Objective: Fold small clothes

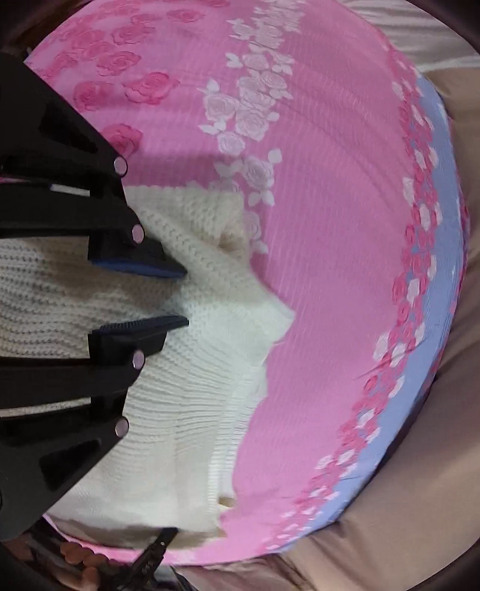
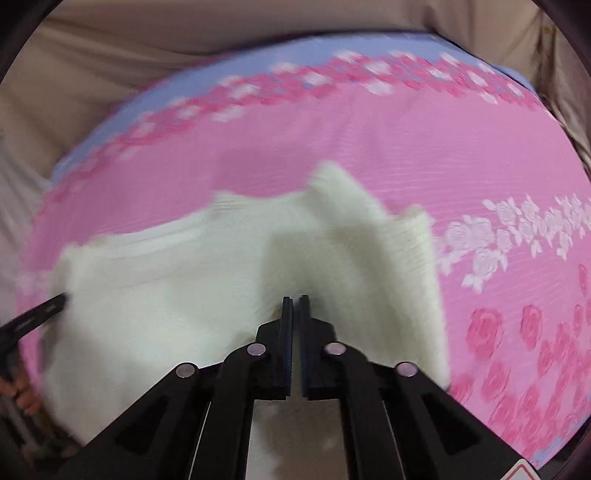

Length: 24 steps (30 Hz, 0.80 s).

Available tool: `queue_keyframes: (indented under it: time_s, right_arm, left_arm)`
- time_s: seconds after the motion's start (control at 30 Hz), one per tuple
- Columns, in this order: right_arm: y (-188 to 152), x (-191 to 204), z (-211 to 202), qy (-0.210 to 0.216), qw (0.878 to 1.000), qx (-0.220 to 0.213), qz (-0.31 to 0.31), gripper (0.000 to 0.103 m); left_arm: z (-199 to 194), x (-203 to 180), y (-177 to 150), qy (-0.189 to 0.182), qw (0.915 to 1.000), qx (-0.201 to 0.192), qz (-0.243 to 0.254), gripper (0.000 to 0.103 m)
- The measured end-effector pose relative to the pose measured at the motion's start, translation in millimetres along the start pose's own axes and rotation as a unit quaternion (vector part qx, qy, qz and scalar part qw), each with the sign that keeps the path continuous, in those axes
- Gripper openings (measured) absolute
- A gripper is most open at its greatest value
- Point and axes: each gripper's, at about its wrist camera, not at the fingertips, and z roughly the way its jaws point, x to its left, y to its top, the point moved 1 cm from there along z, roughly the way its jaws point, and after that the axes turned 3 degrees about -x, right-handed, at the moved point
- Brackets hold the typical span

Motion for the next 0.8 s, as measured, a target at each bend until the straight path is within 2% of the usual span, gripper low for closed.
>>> queue_keyframes:
  time_s: [0.03, 0.07, 0.13, 0.2, 0.27, 0.33, 0.37, 0.4, 0.47, 0.57, 0.6, 0.63, 0.7, 0.8]
  right_arm:
    - [5, -16, -1, 0.021, 0.999, -0.007, 0.041, 0.0]
    - [9, -28, -6, 0.009, 0.998, -0.009, 0.063, 0.0]
    - [14, -40, -33, -0.001, 0.997, -0.041, 0.071, 0.0]
    - [9, -46, -47, -0.002, 0.997, -0.055, 0.059, 0.0]
    - [-1, -54, -29, -0.042, 0.998, -0.02, 0.034, 0.0]
    - [-18, -71, -12, -0.095, 0.994, 0.021, 0.041, 0.007]
    - [-22, -72, -17, -0.098, 0.994, 0.02, 0.055, 0.009]
    - [-25, -68, -27, -0.082, 0.995, 0.008, 0.057, 0.009]
    - [-25, -36, -54, -0.054, 0.998, -0.017, 0.029, 0.009]
    - [-29, 28, -76, -0.007, 0.999, -0.033, -0.041, 0.008]
    - [-30, 49, -83, -0.004, 0.996, -0.053, -0.073, 0.008]
    - [-27, 69, -90, -0.019, 0.992, -0.076, -0.101, 0.007]
    - [-20, 84, -95, -0.058, 0.985, -0.107, -0.122, 0.005]
    - [0, 58, -90, -0.14, 0.977, -0.115, -0.111, 0.005]
  left_arm:
    - [-11, 6, 1, -0.007, 0.9999, -0.01, -0.012, 0.015]
    - [-26, 12, 1, -0.012, 0.9994, -0.029, -0.017, 0.017]
    - [-40, 24, -5, 0.0, 0.9989, -0.044, -0.019, 0.026]
    - [-39, 48, -16, 0.002, 0.9984, -0.03, -0.048, 0.03]
    - [-38, 71, -36, -0.016, 0.9952, -0.006, -0.096, 0.03]
    - [-47, 82, -58, -0.049, 0.9891, 0.004, -0.138, 0.033]
    - [-53, 87, -68, -0.061, 0.986, 0.005, -0.155, 0.042]
    - [-57, 89, -76, -0.067, 0.9838, 0.004, -0.166, 0.051]
    - [-61, 87, -88, -0.069, 0.9812, -0.003, -0.18, 0.062]
    - [-53, 78, -91, -0.068, 0.9797, 0.001, -0.189, 0.063]
    - [-50, 75, -90, -0.073, 0.9791, 0.003, -0.19, 0.064]
    - [-46, 72, -89, -0.076, 0.9791, 0.007, -0.189, 0.064]
    - [-38, 65, -89, -0.069, 0.982, 0.019, -0.175, 0.064]
    - [-37, 61, -91, -0.058, 0.9856, 0.021, -0.157, 0.065]
